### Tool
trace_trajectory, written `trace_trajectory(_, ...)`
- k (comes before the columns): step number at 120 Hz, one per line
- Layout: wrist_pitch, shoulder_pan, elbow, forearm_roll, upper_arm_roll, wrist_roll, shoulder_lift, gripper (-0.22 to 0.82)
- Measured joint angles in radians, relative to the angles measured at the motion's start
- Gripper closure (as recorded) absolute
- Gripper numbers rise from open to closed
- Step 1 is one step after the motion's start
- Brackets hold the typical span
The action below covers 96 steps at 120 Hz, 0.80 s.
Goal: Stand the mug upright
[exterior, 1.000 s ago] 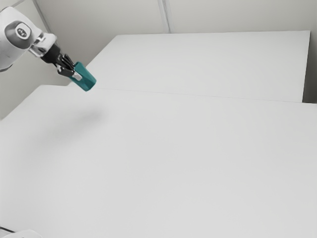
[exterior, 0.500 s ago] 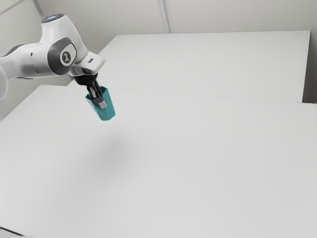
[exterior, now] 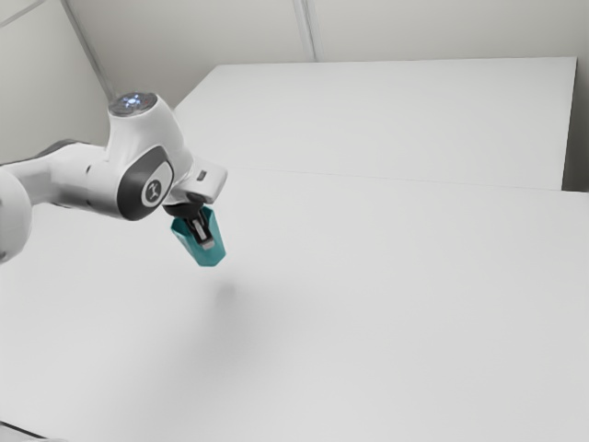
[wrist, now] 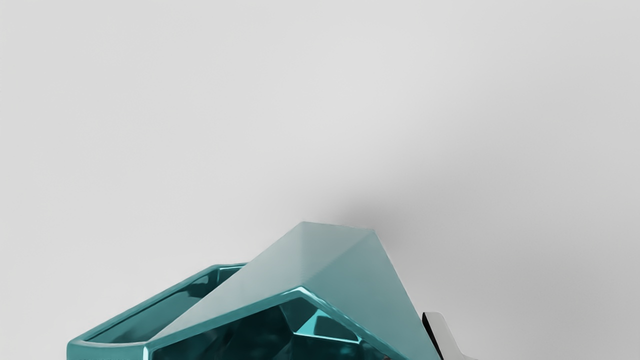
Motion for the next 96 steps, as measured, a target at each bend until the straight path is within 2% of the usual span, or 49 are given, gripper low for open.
trace_trajectory(37, 0.076, 0.012, -0.155, -0.022, 0.018, -0.085, -0.063, 0.78)
trace_trajectory(64, 0.116, 0.009, -0.177, -0.028, 0.026, -0.123, -0.068, 0.78)
trace_trajectory(96, 0.201, -0.003, -0.167, -0.057, 0.005, -0.144, -0.054, 0.78)
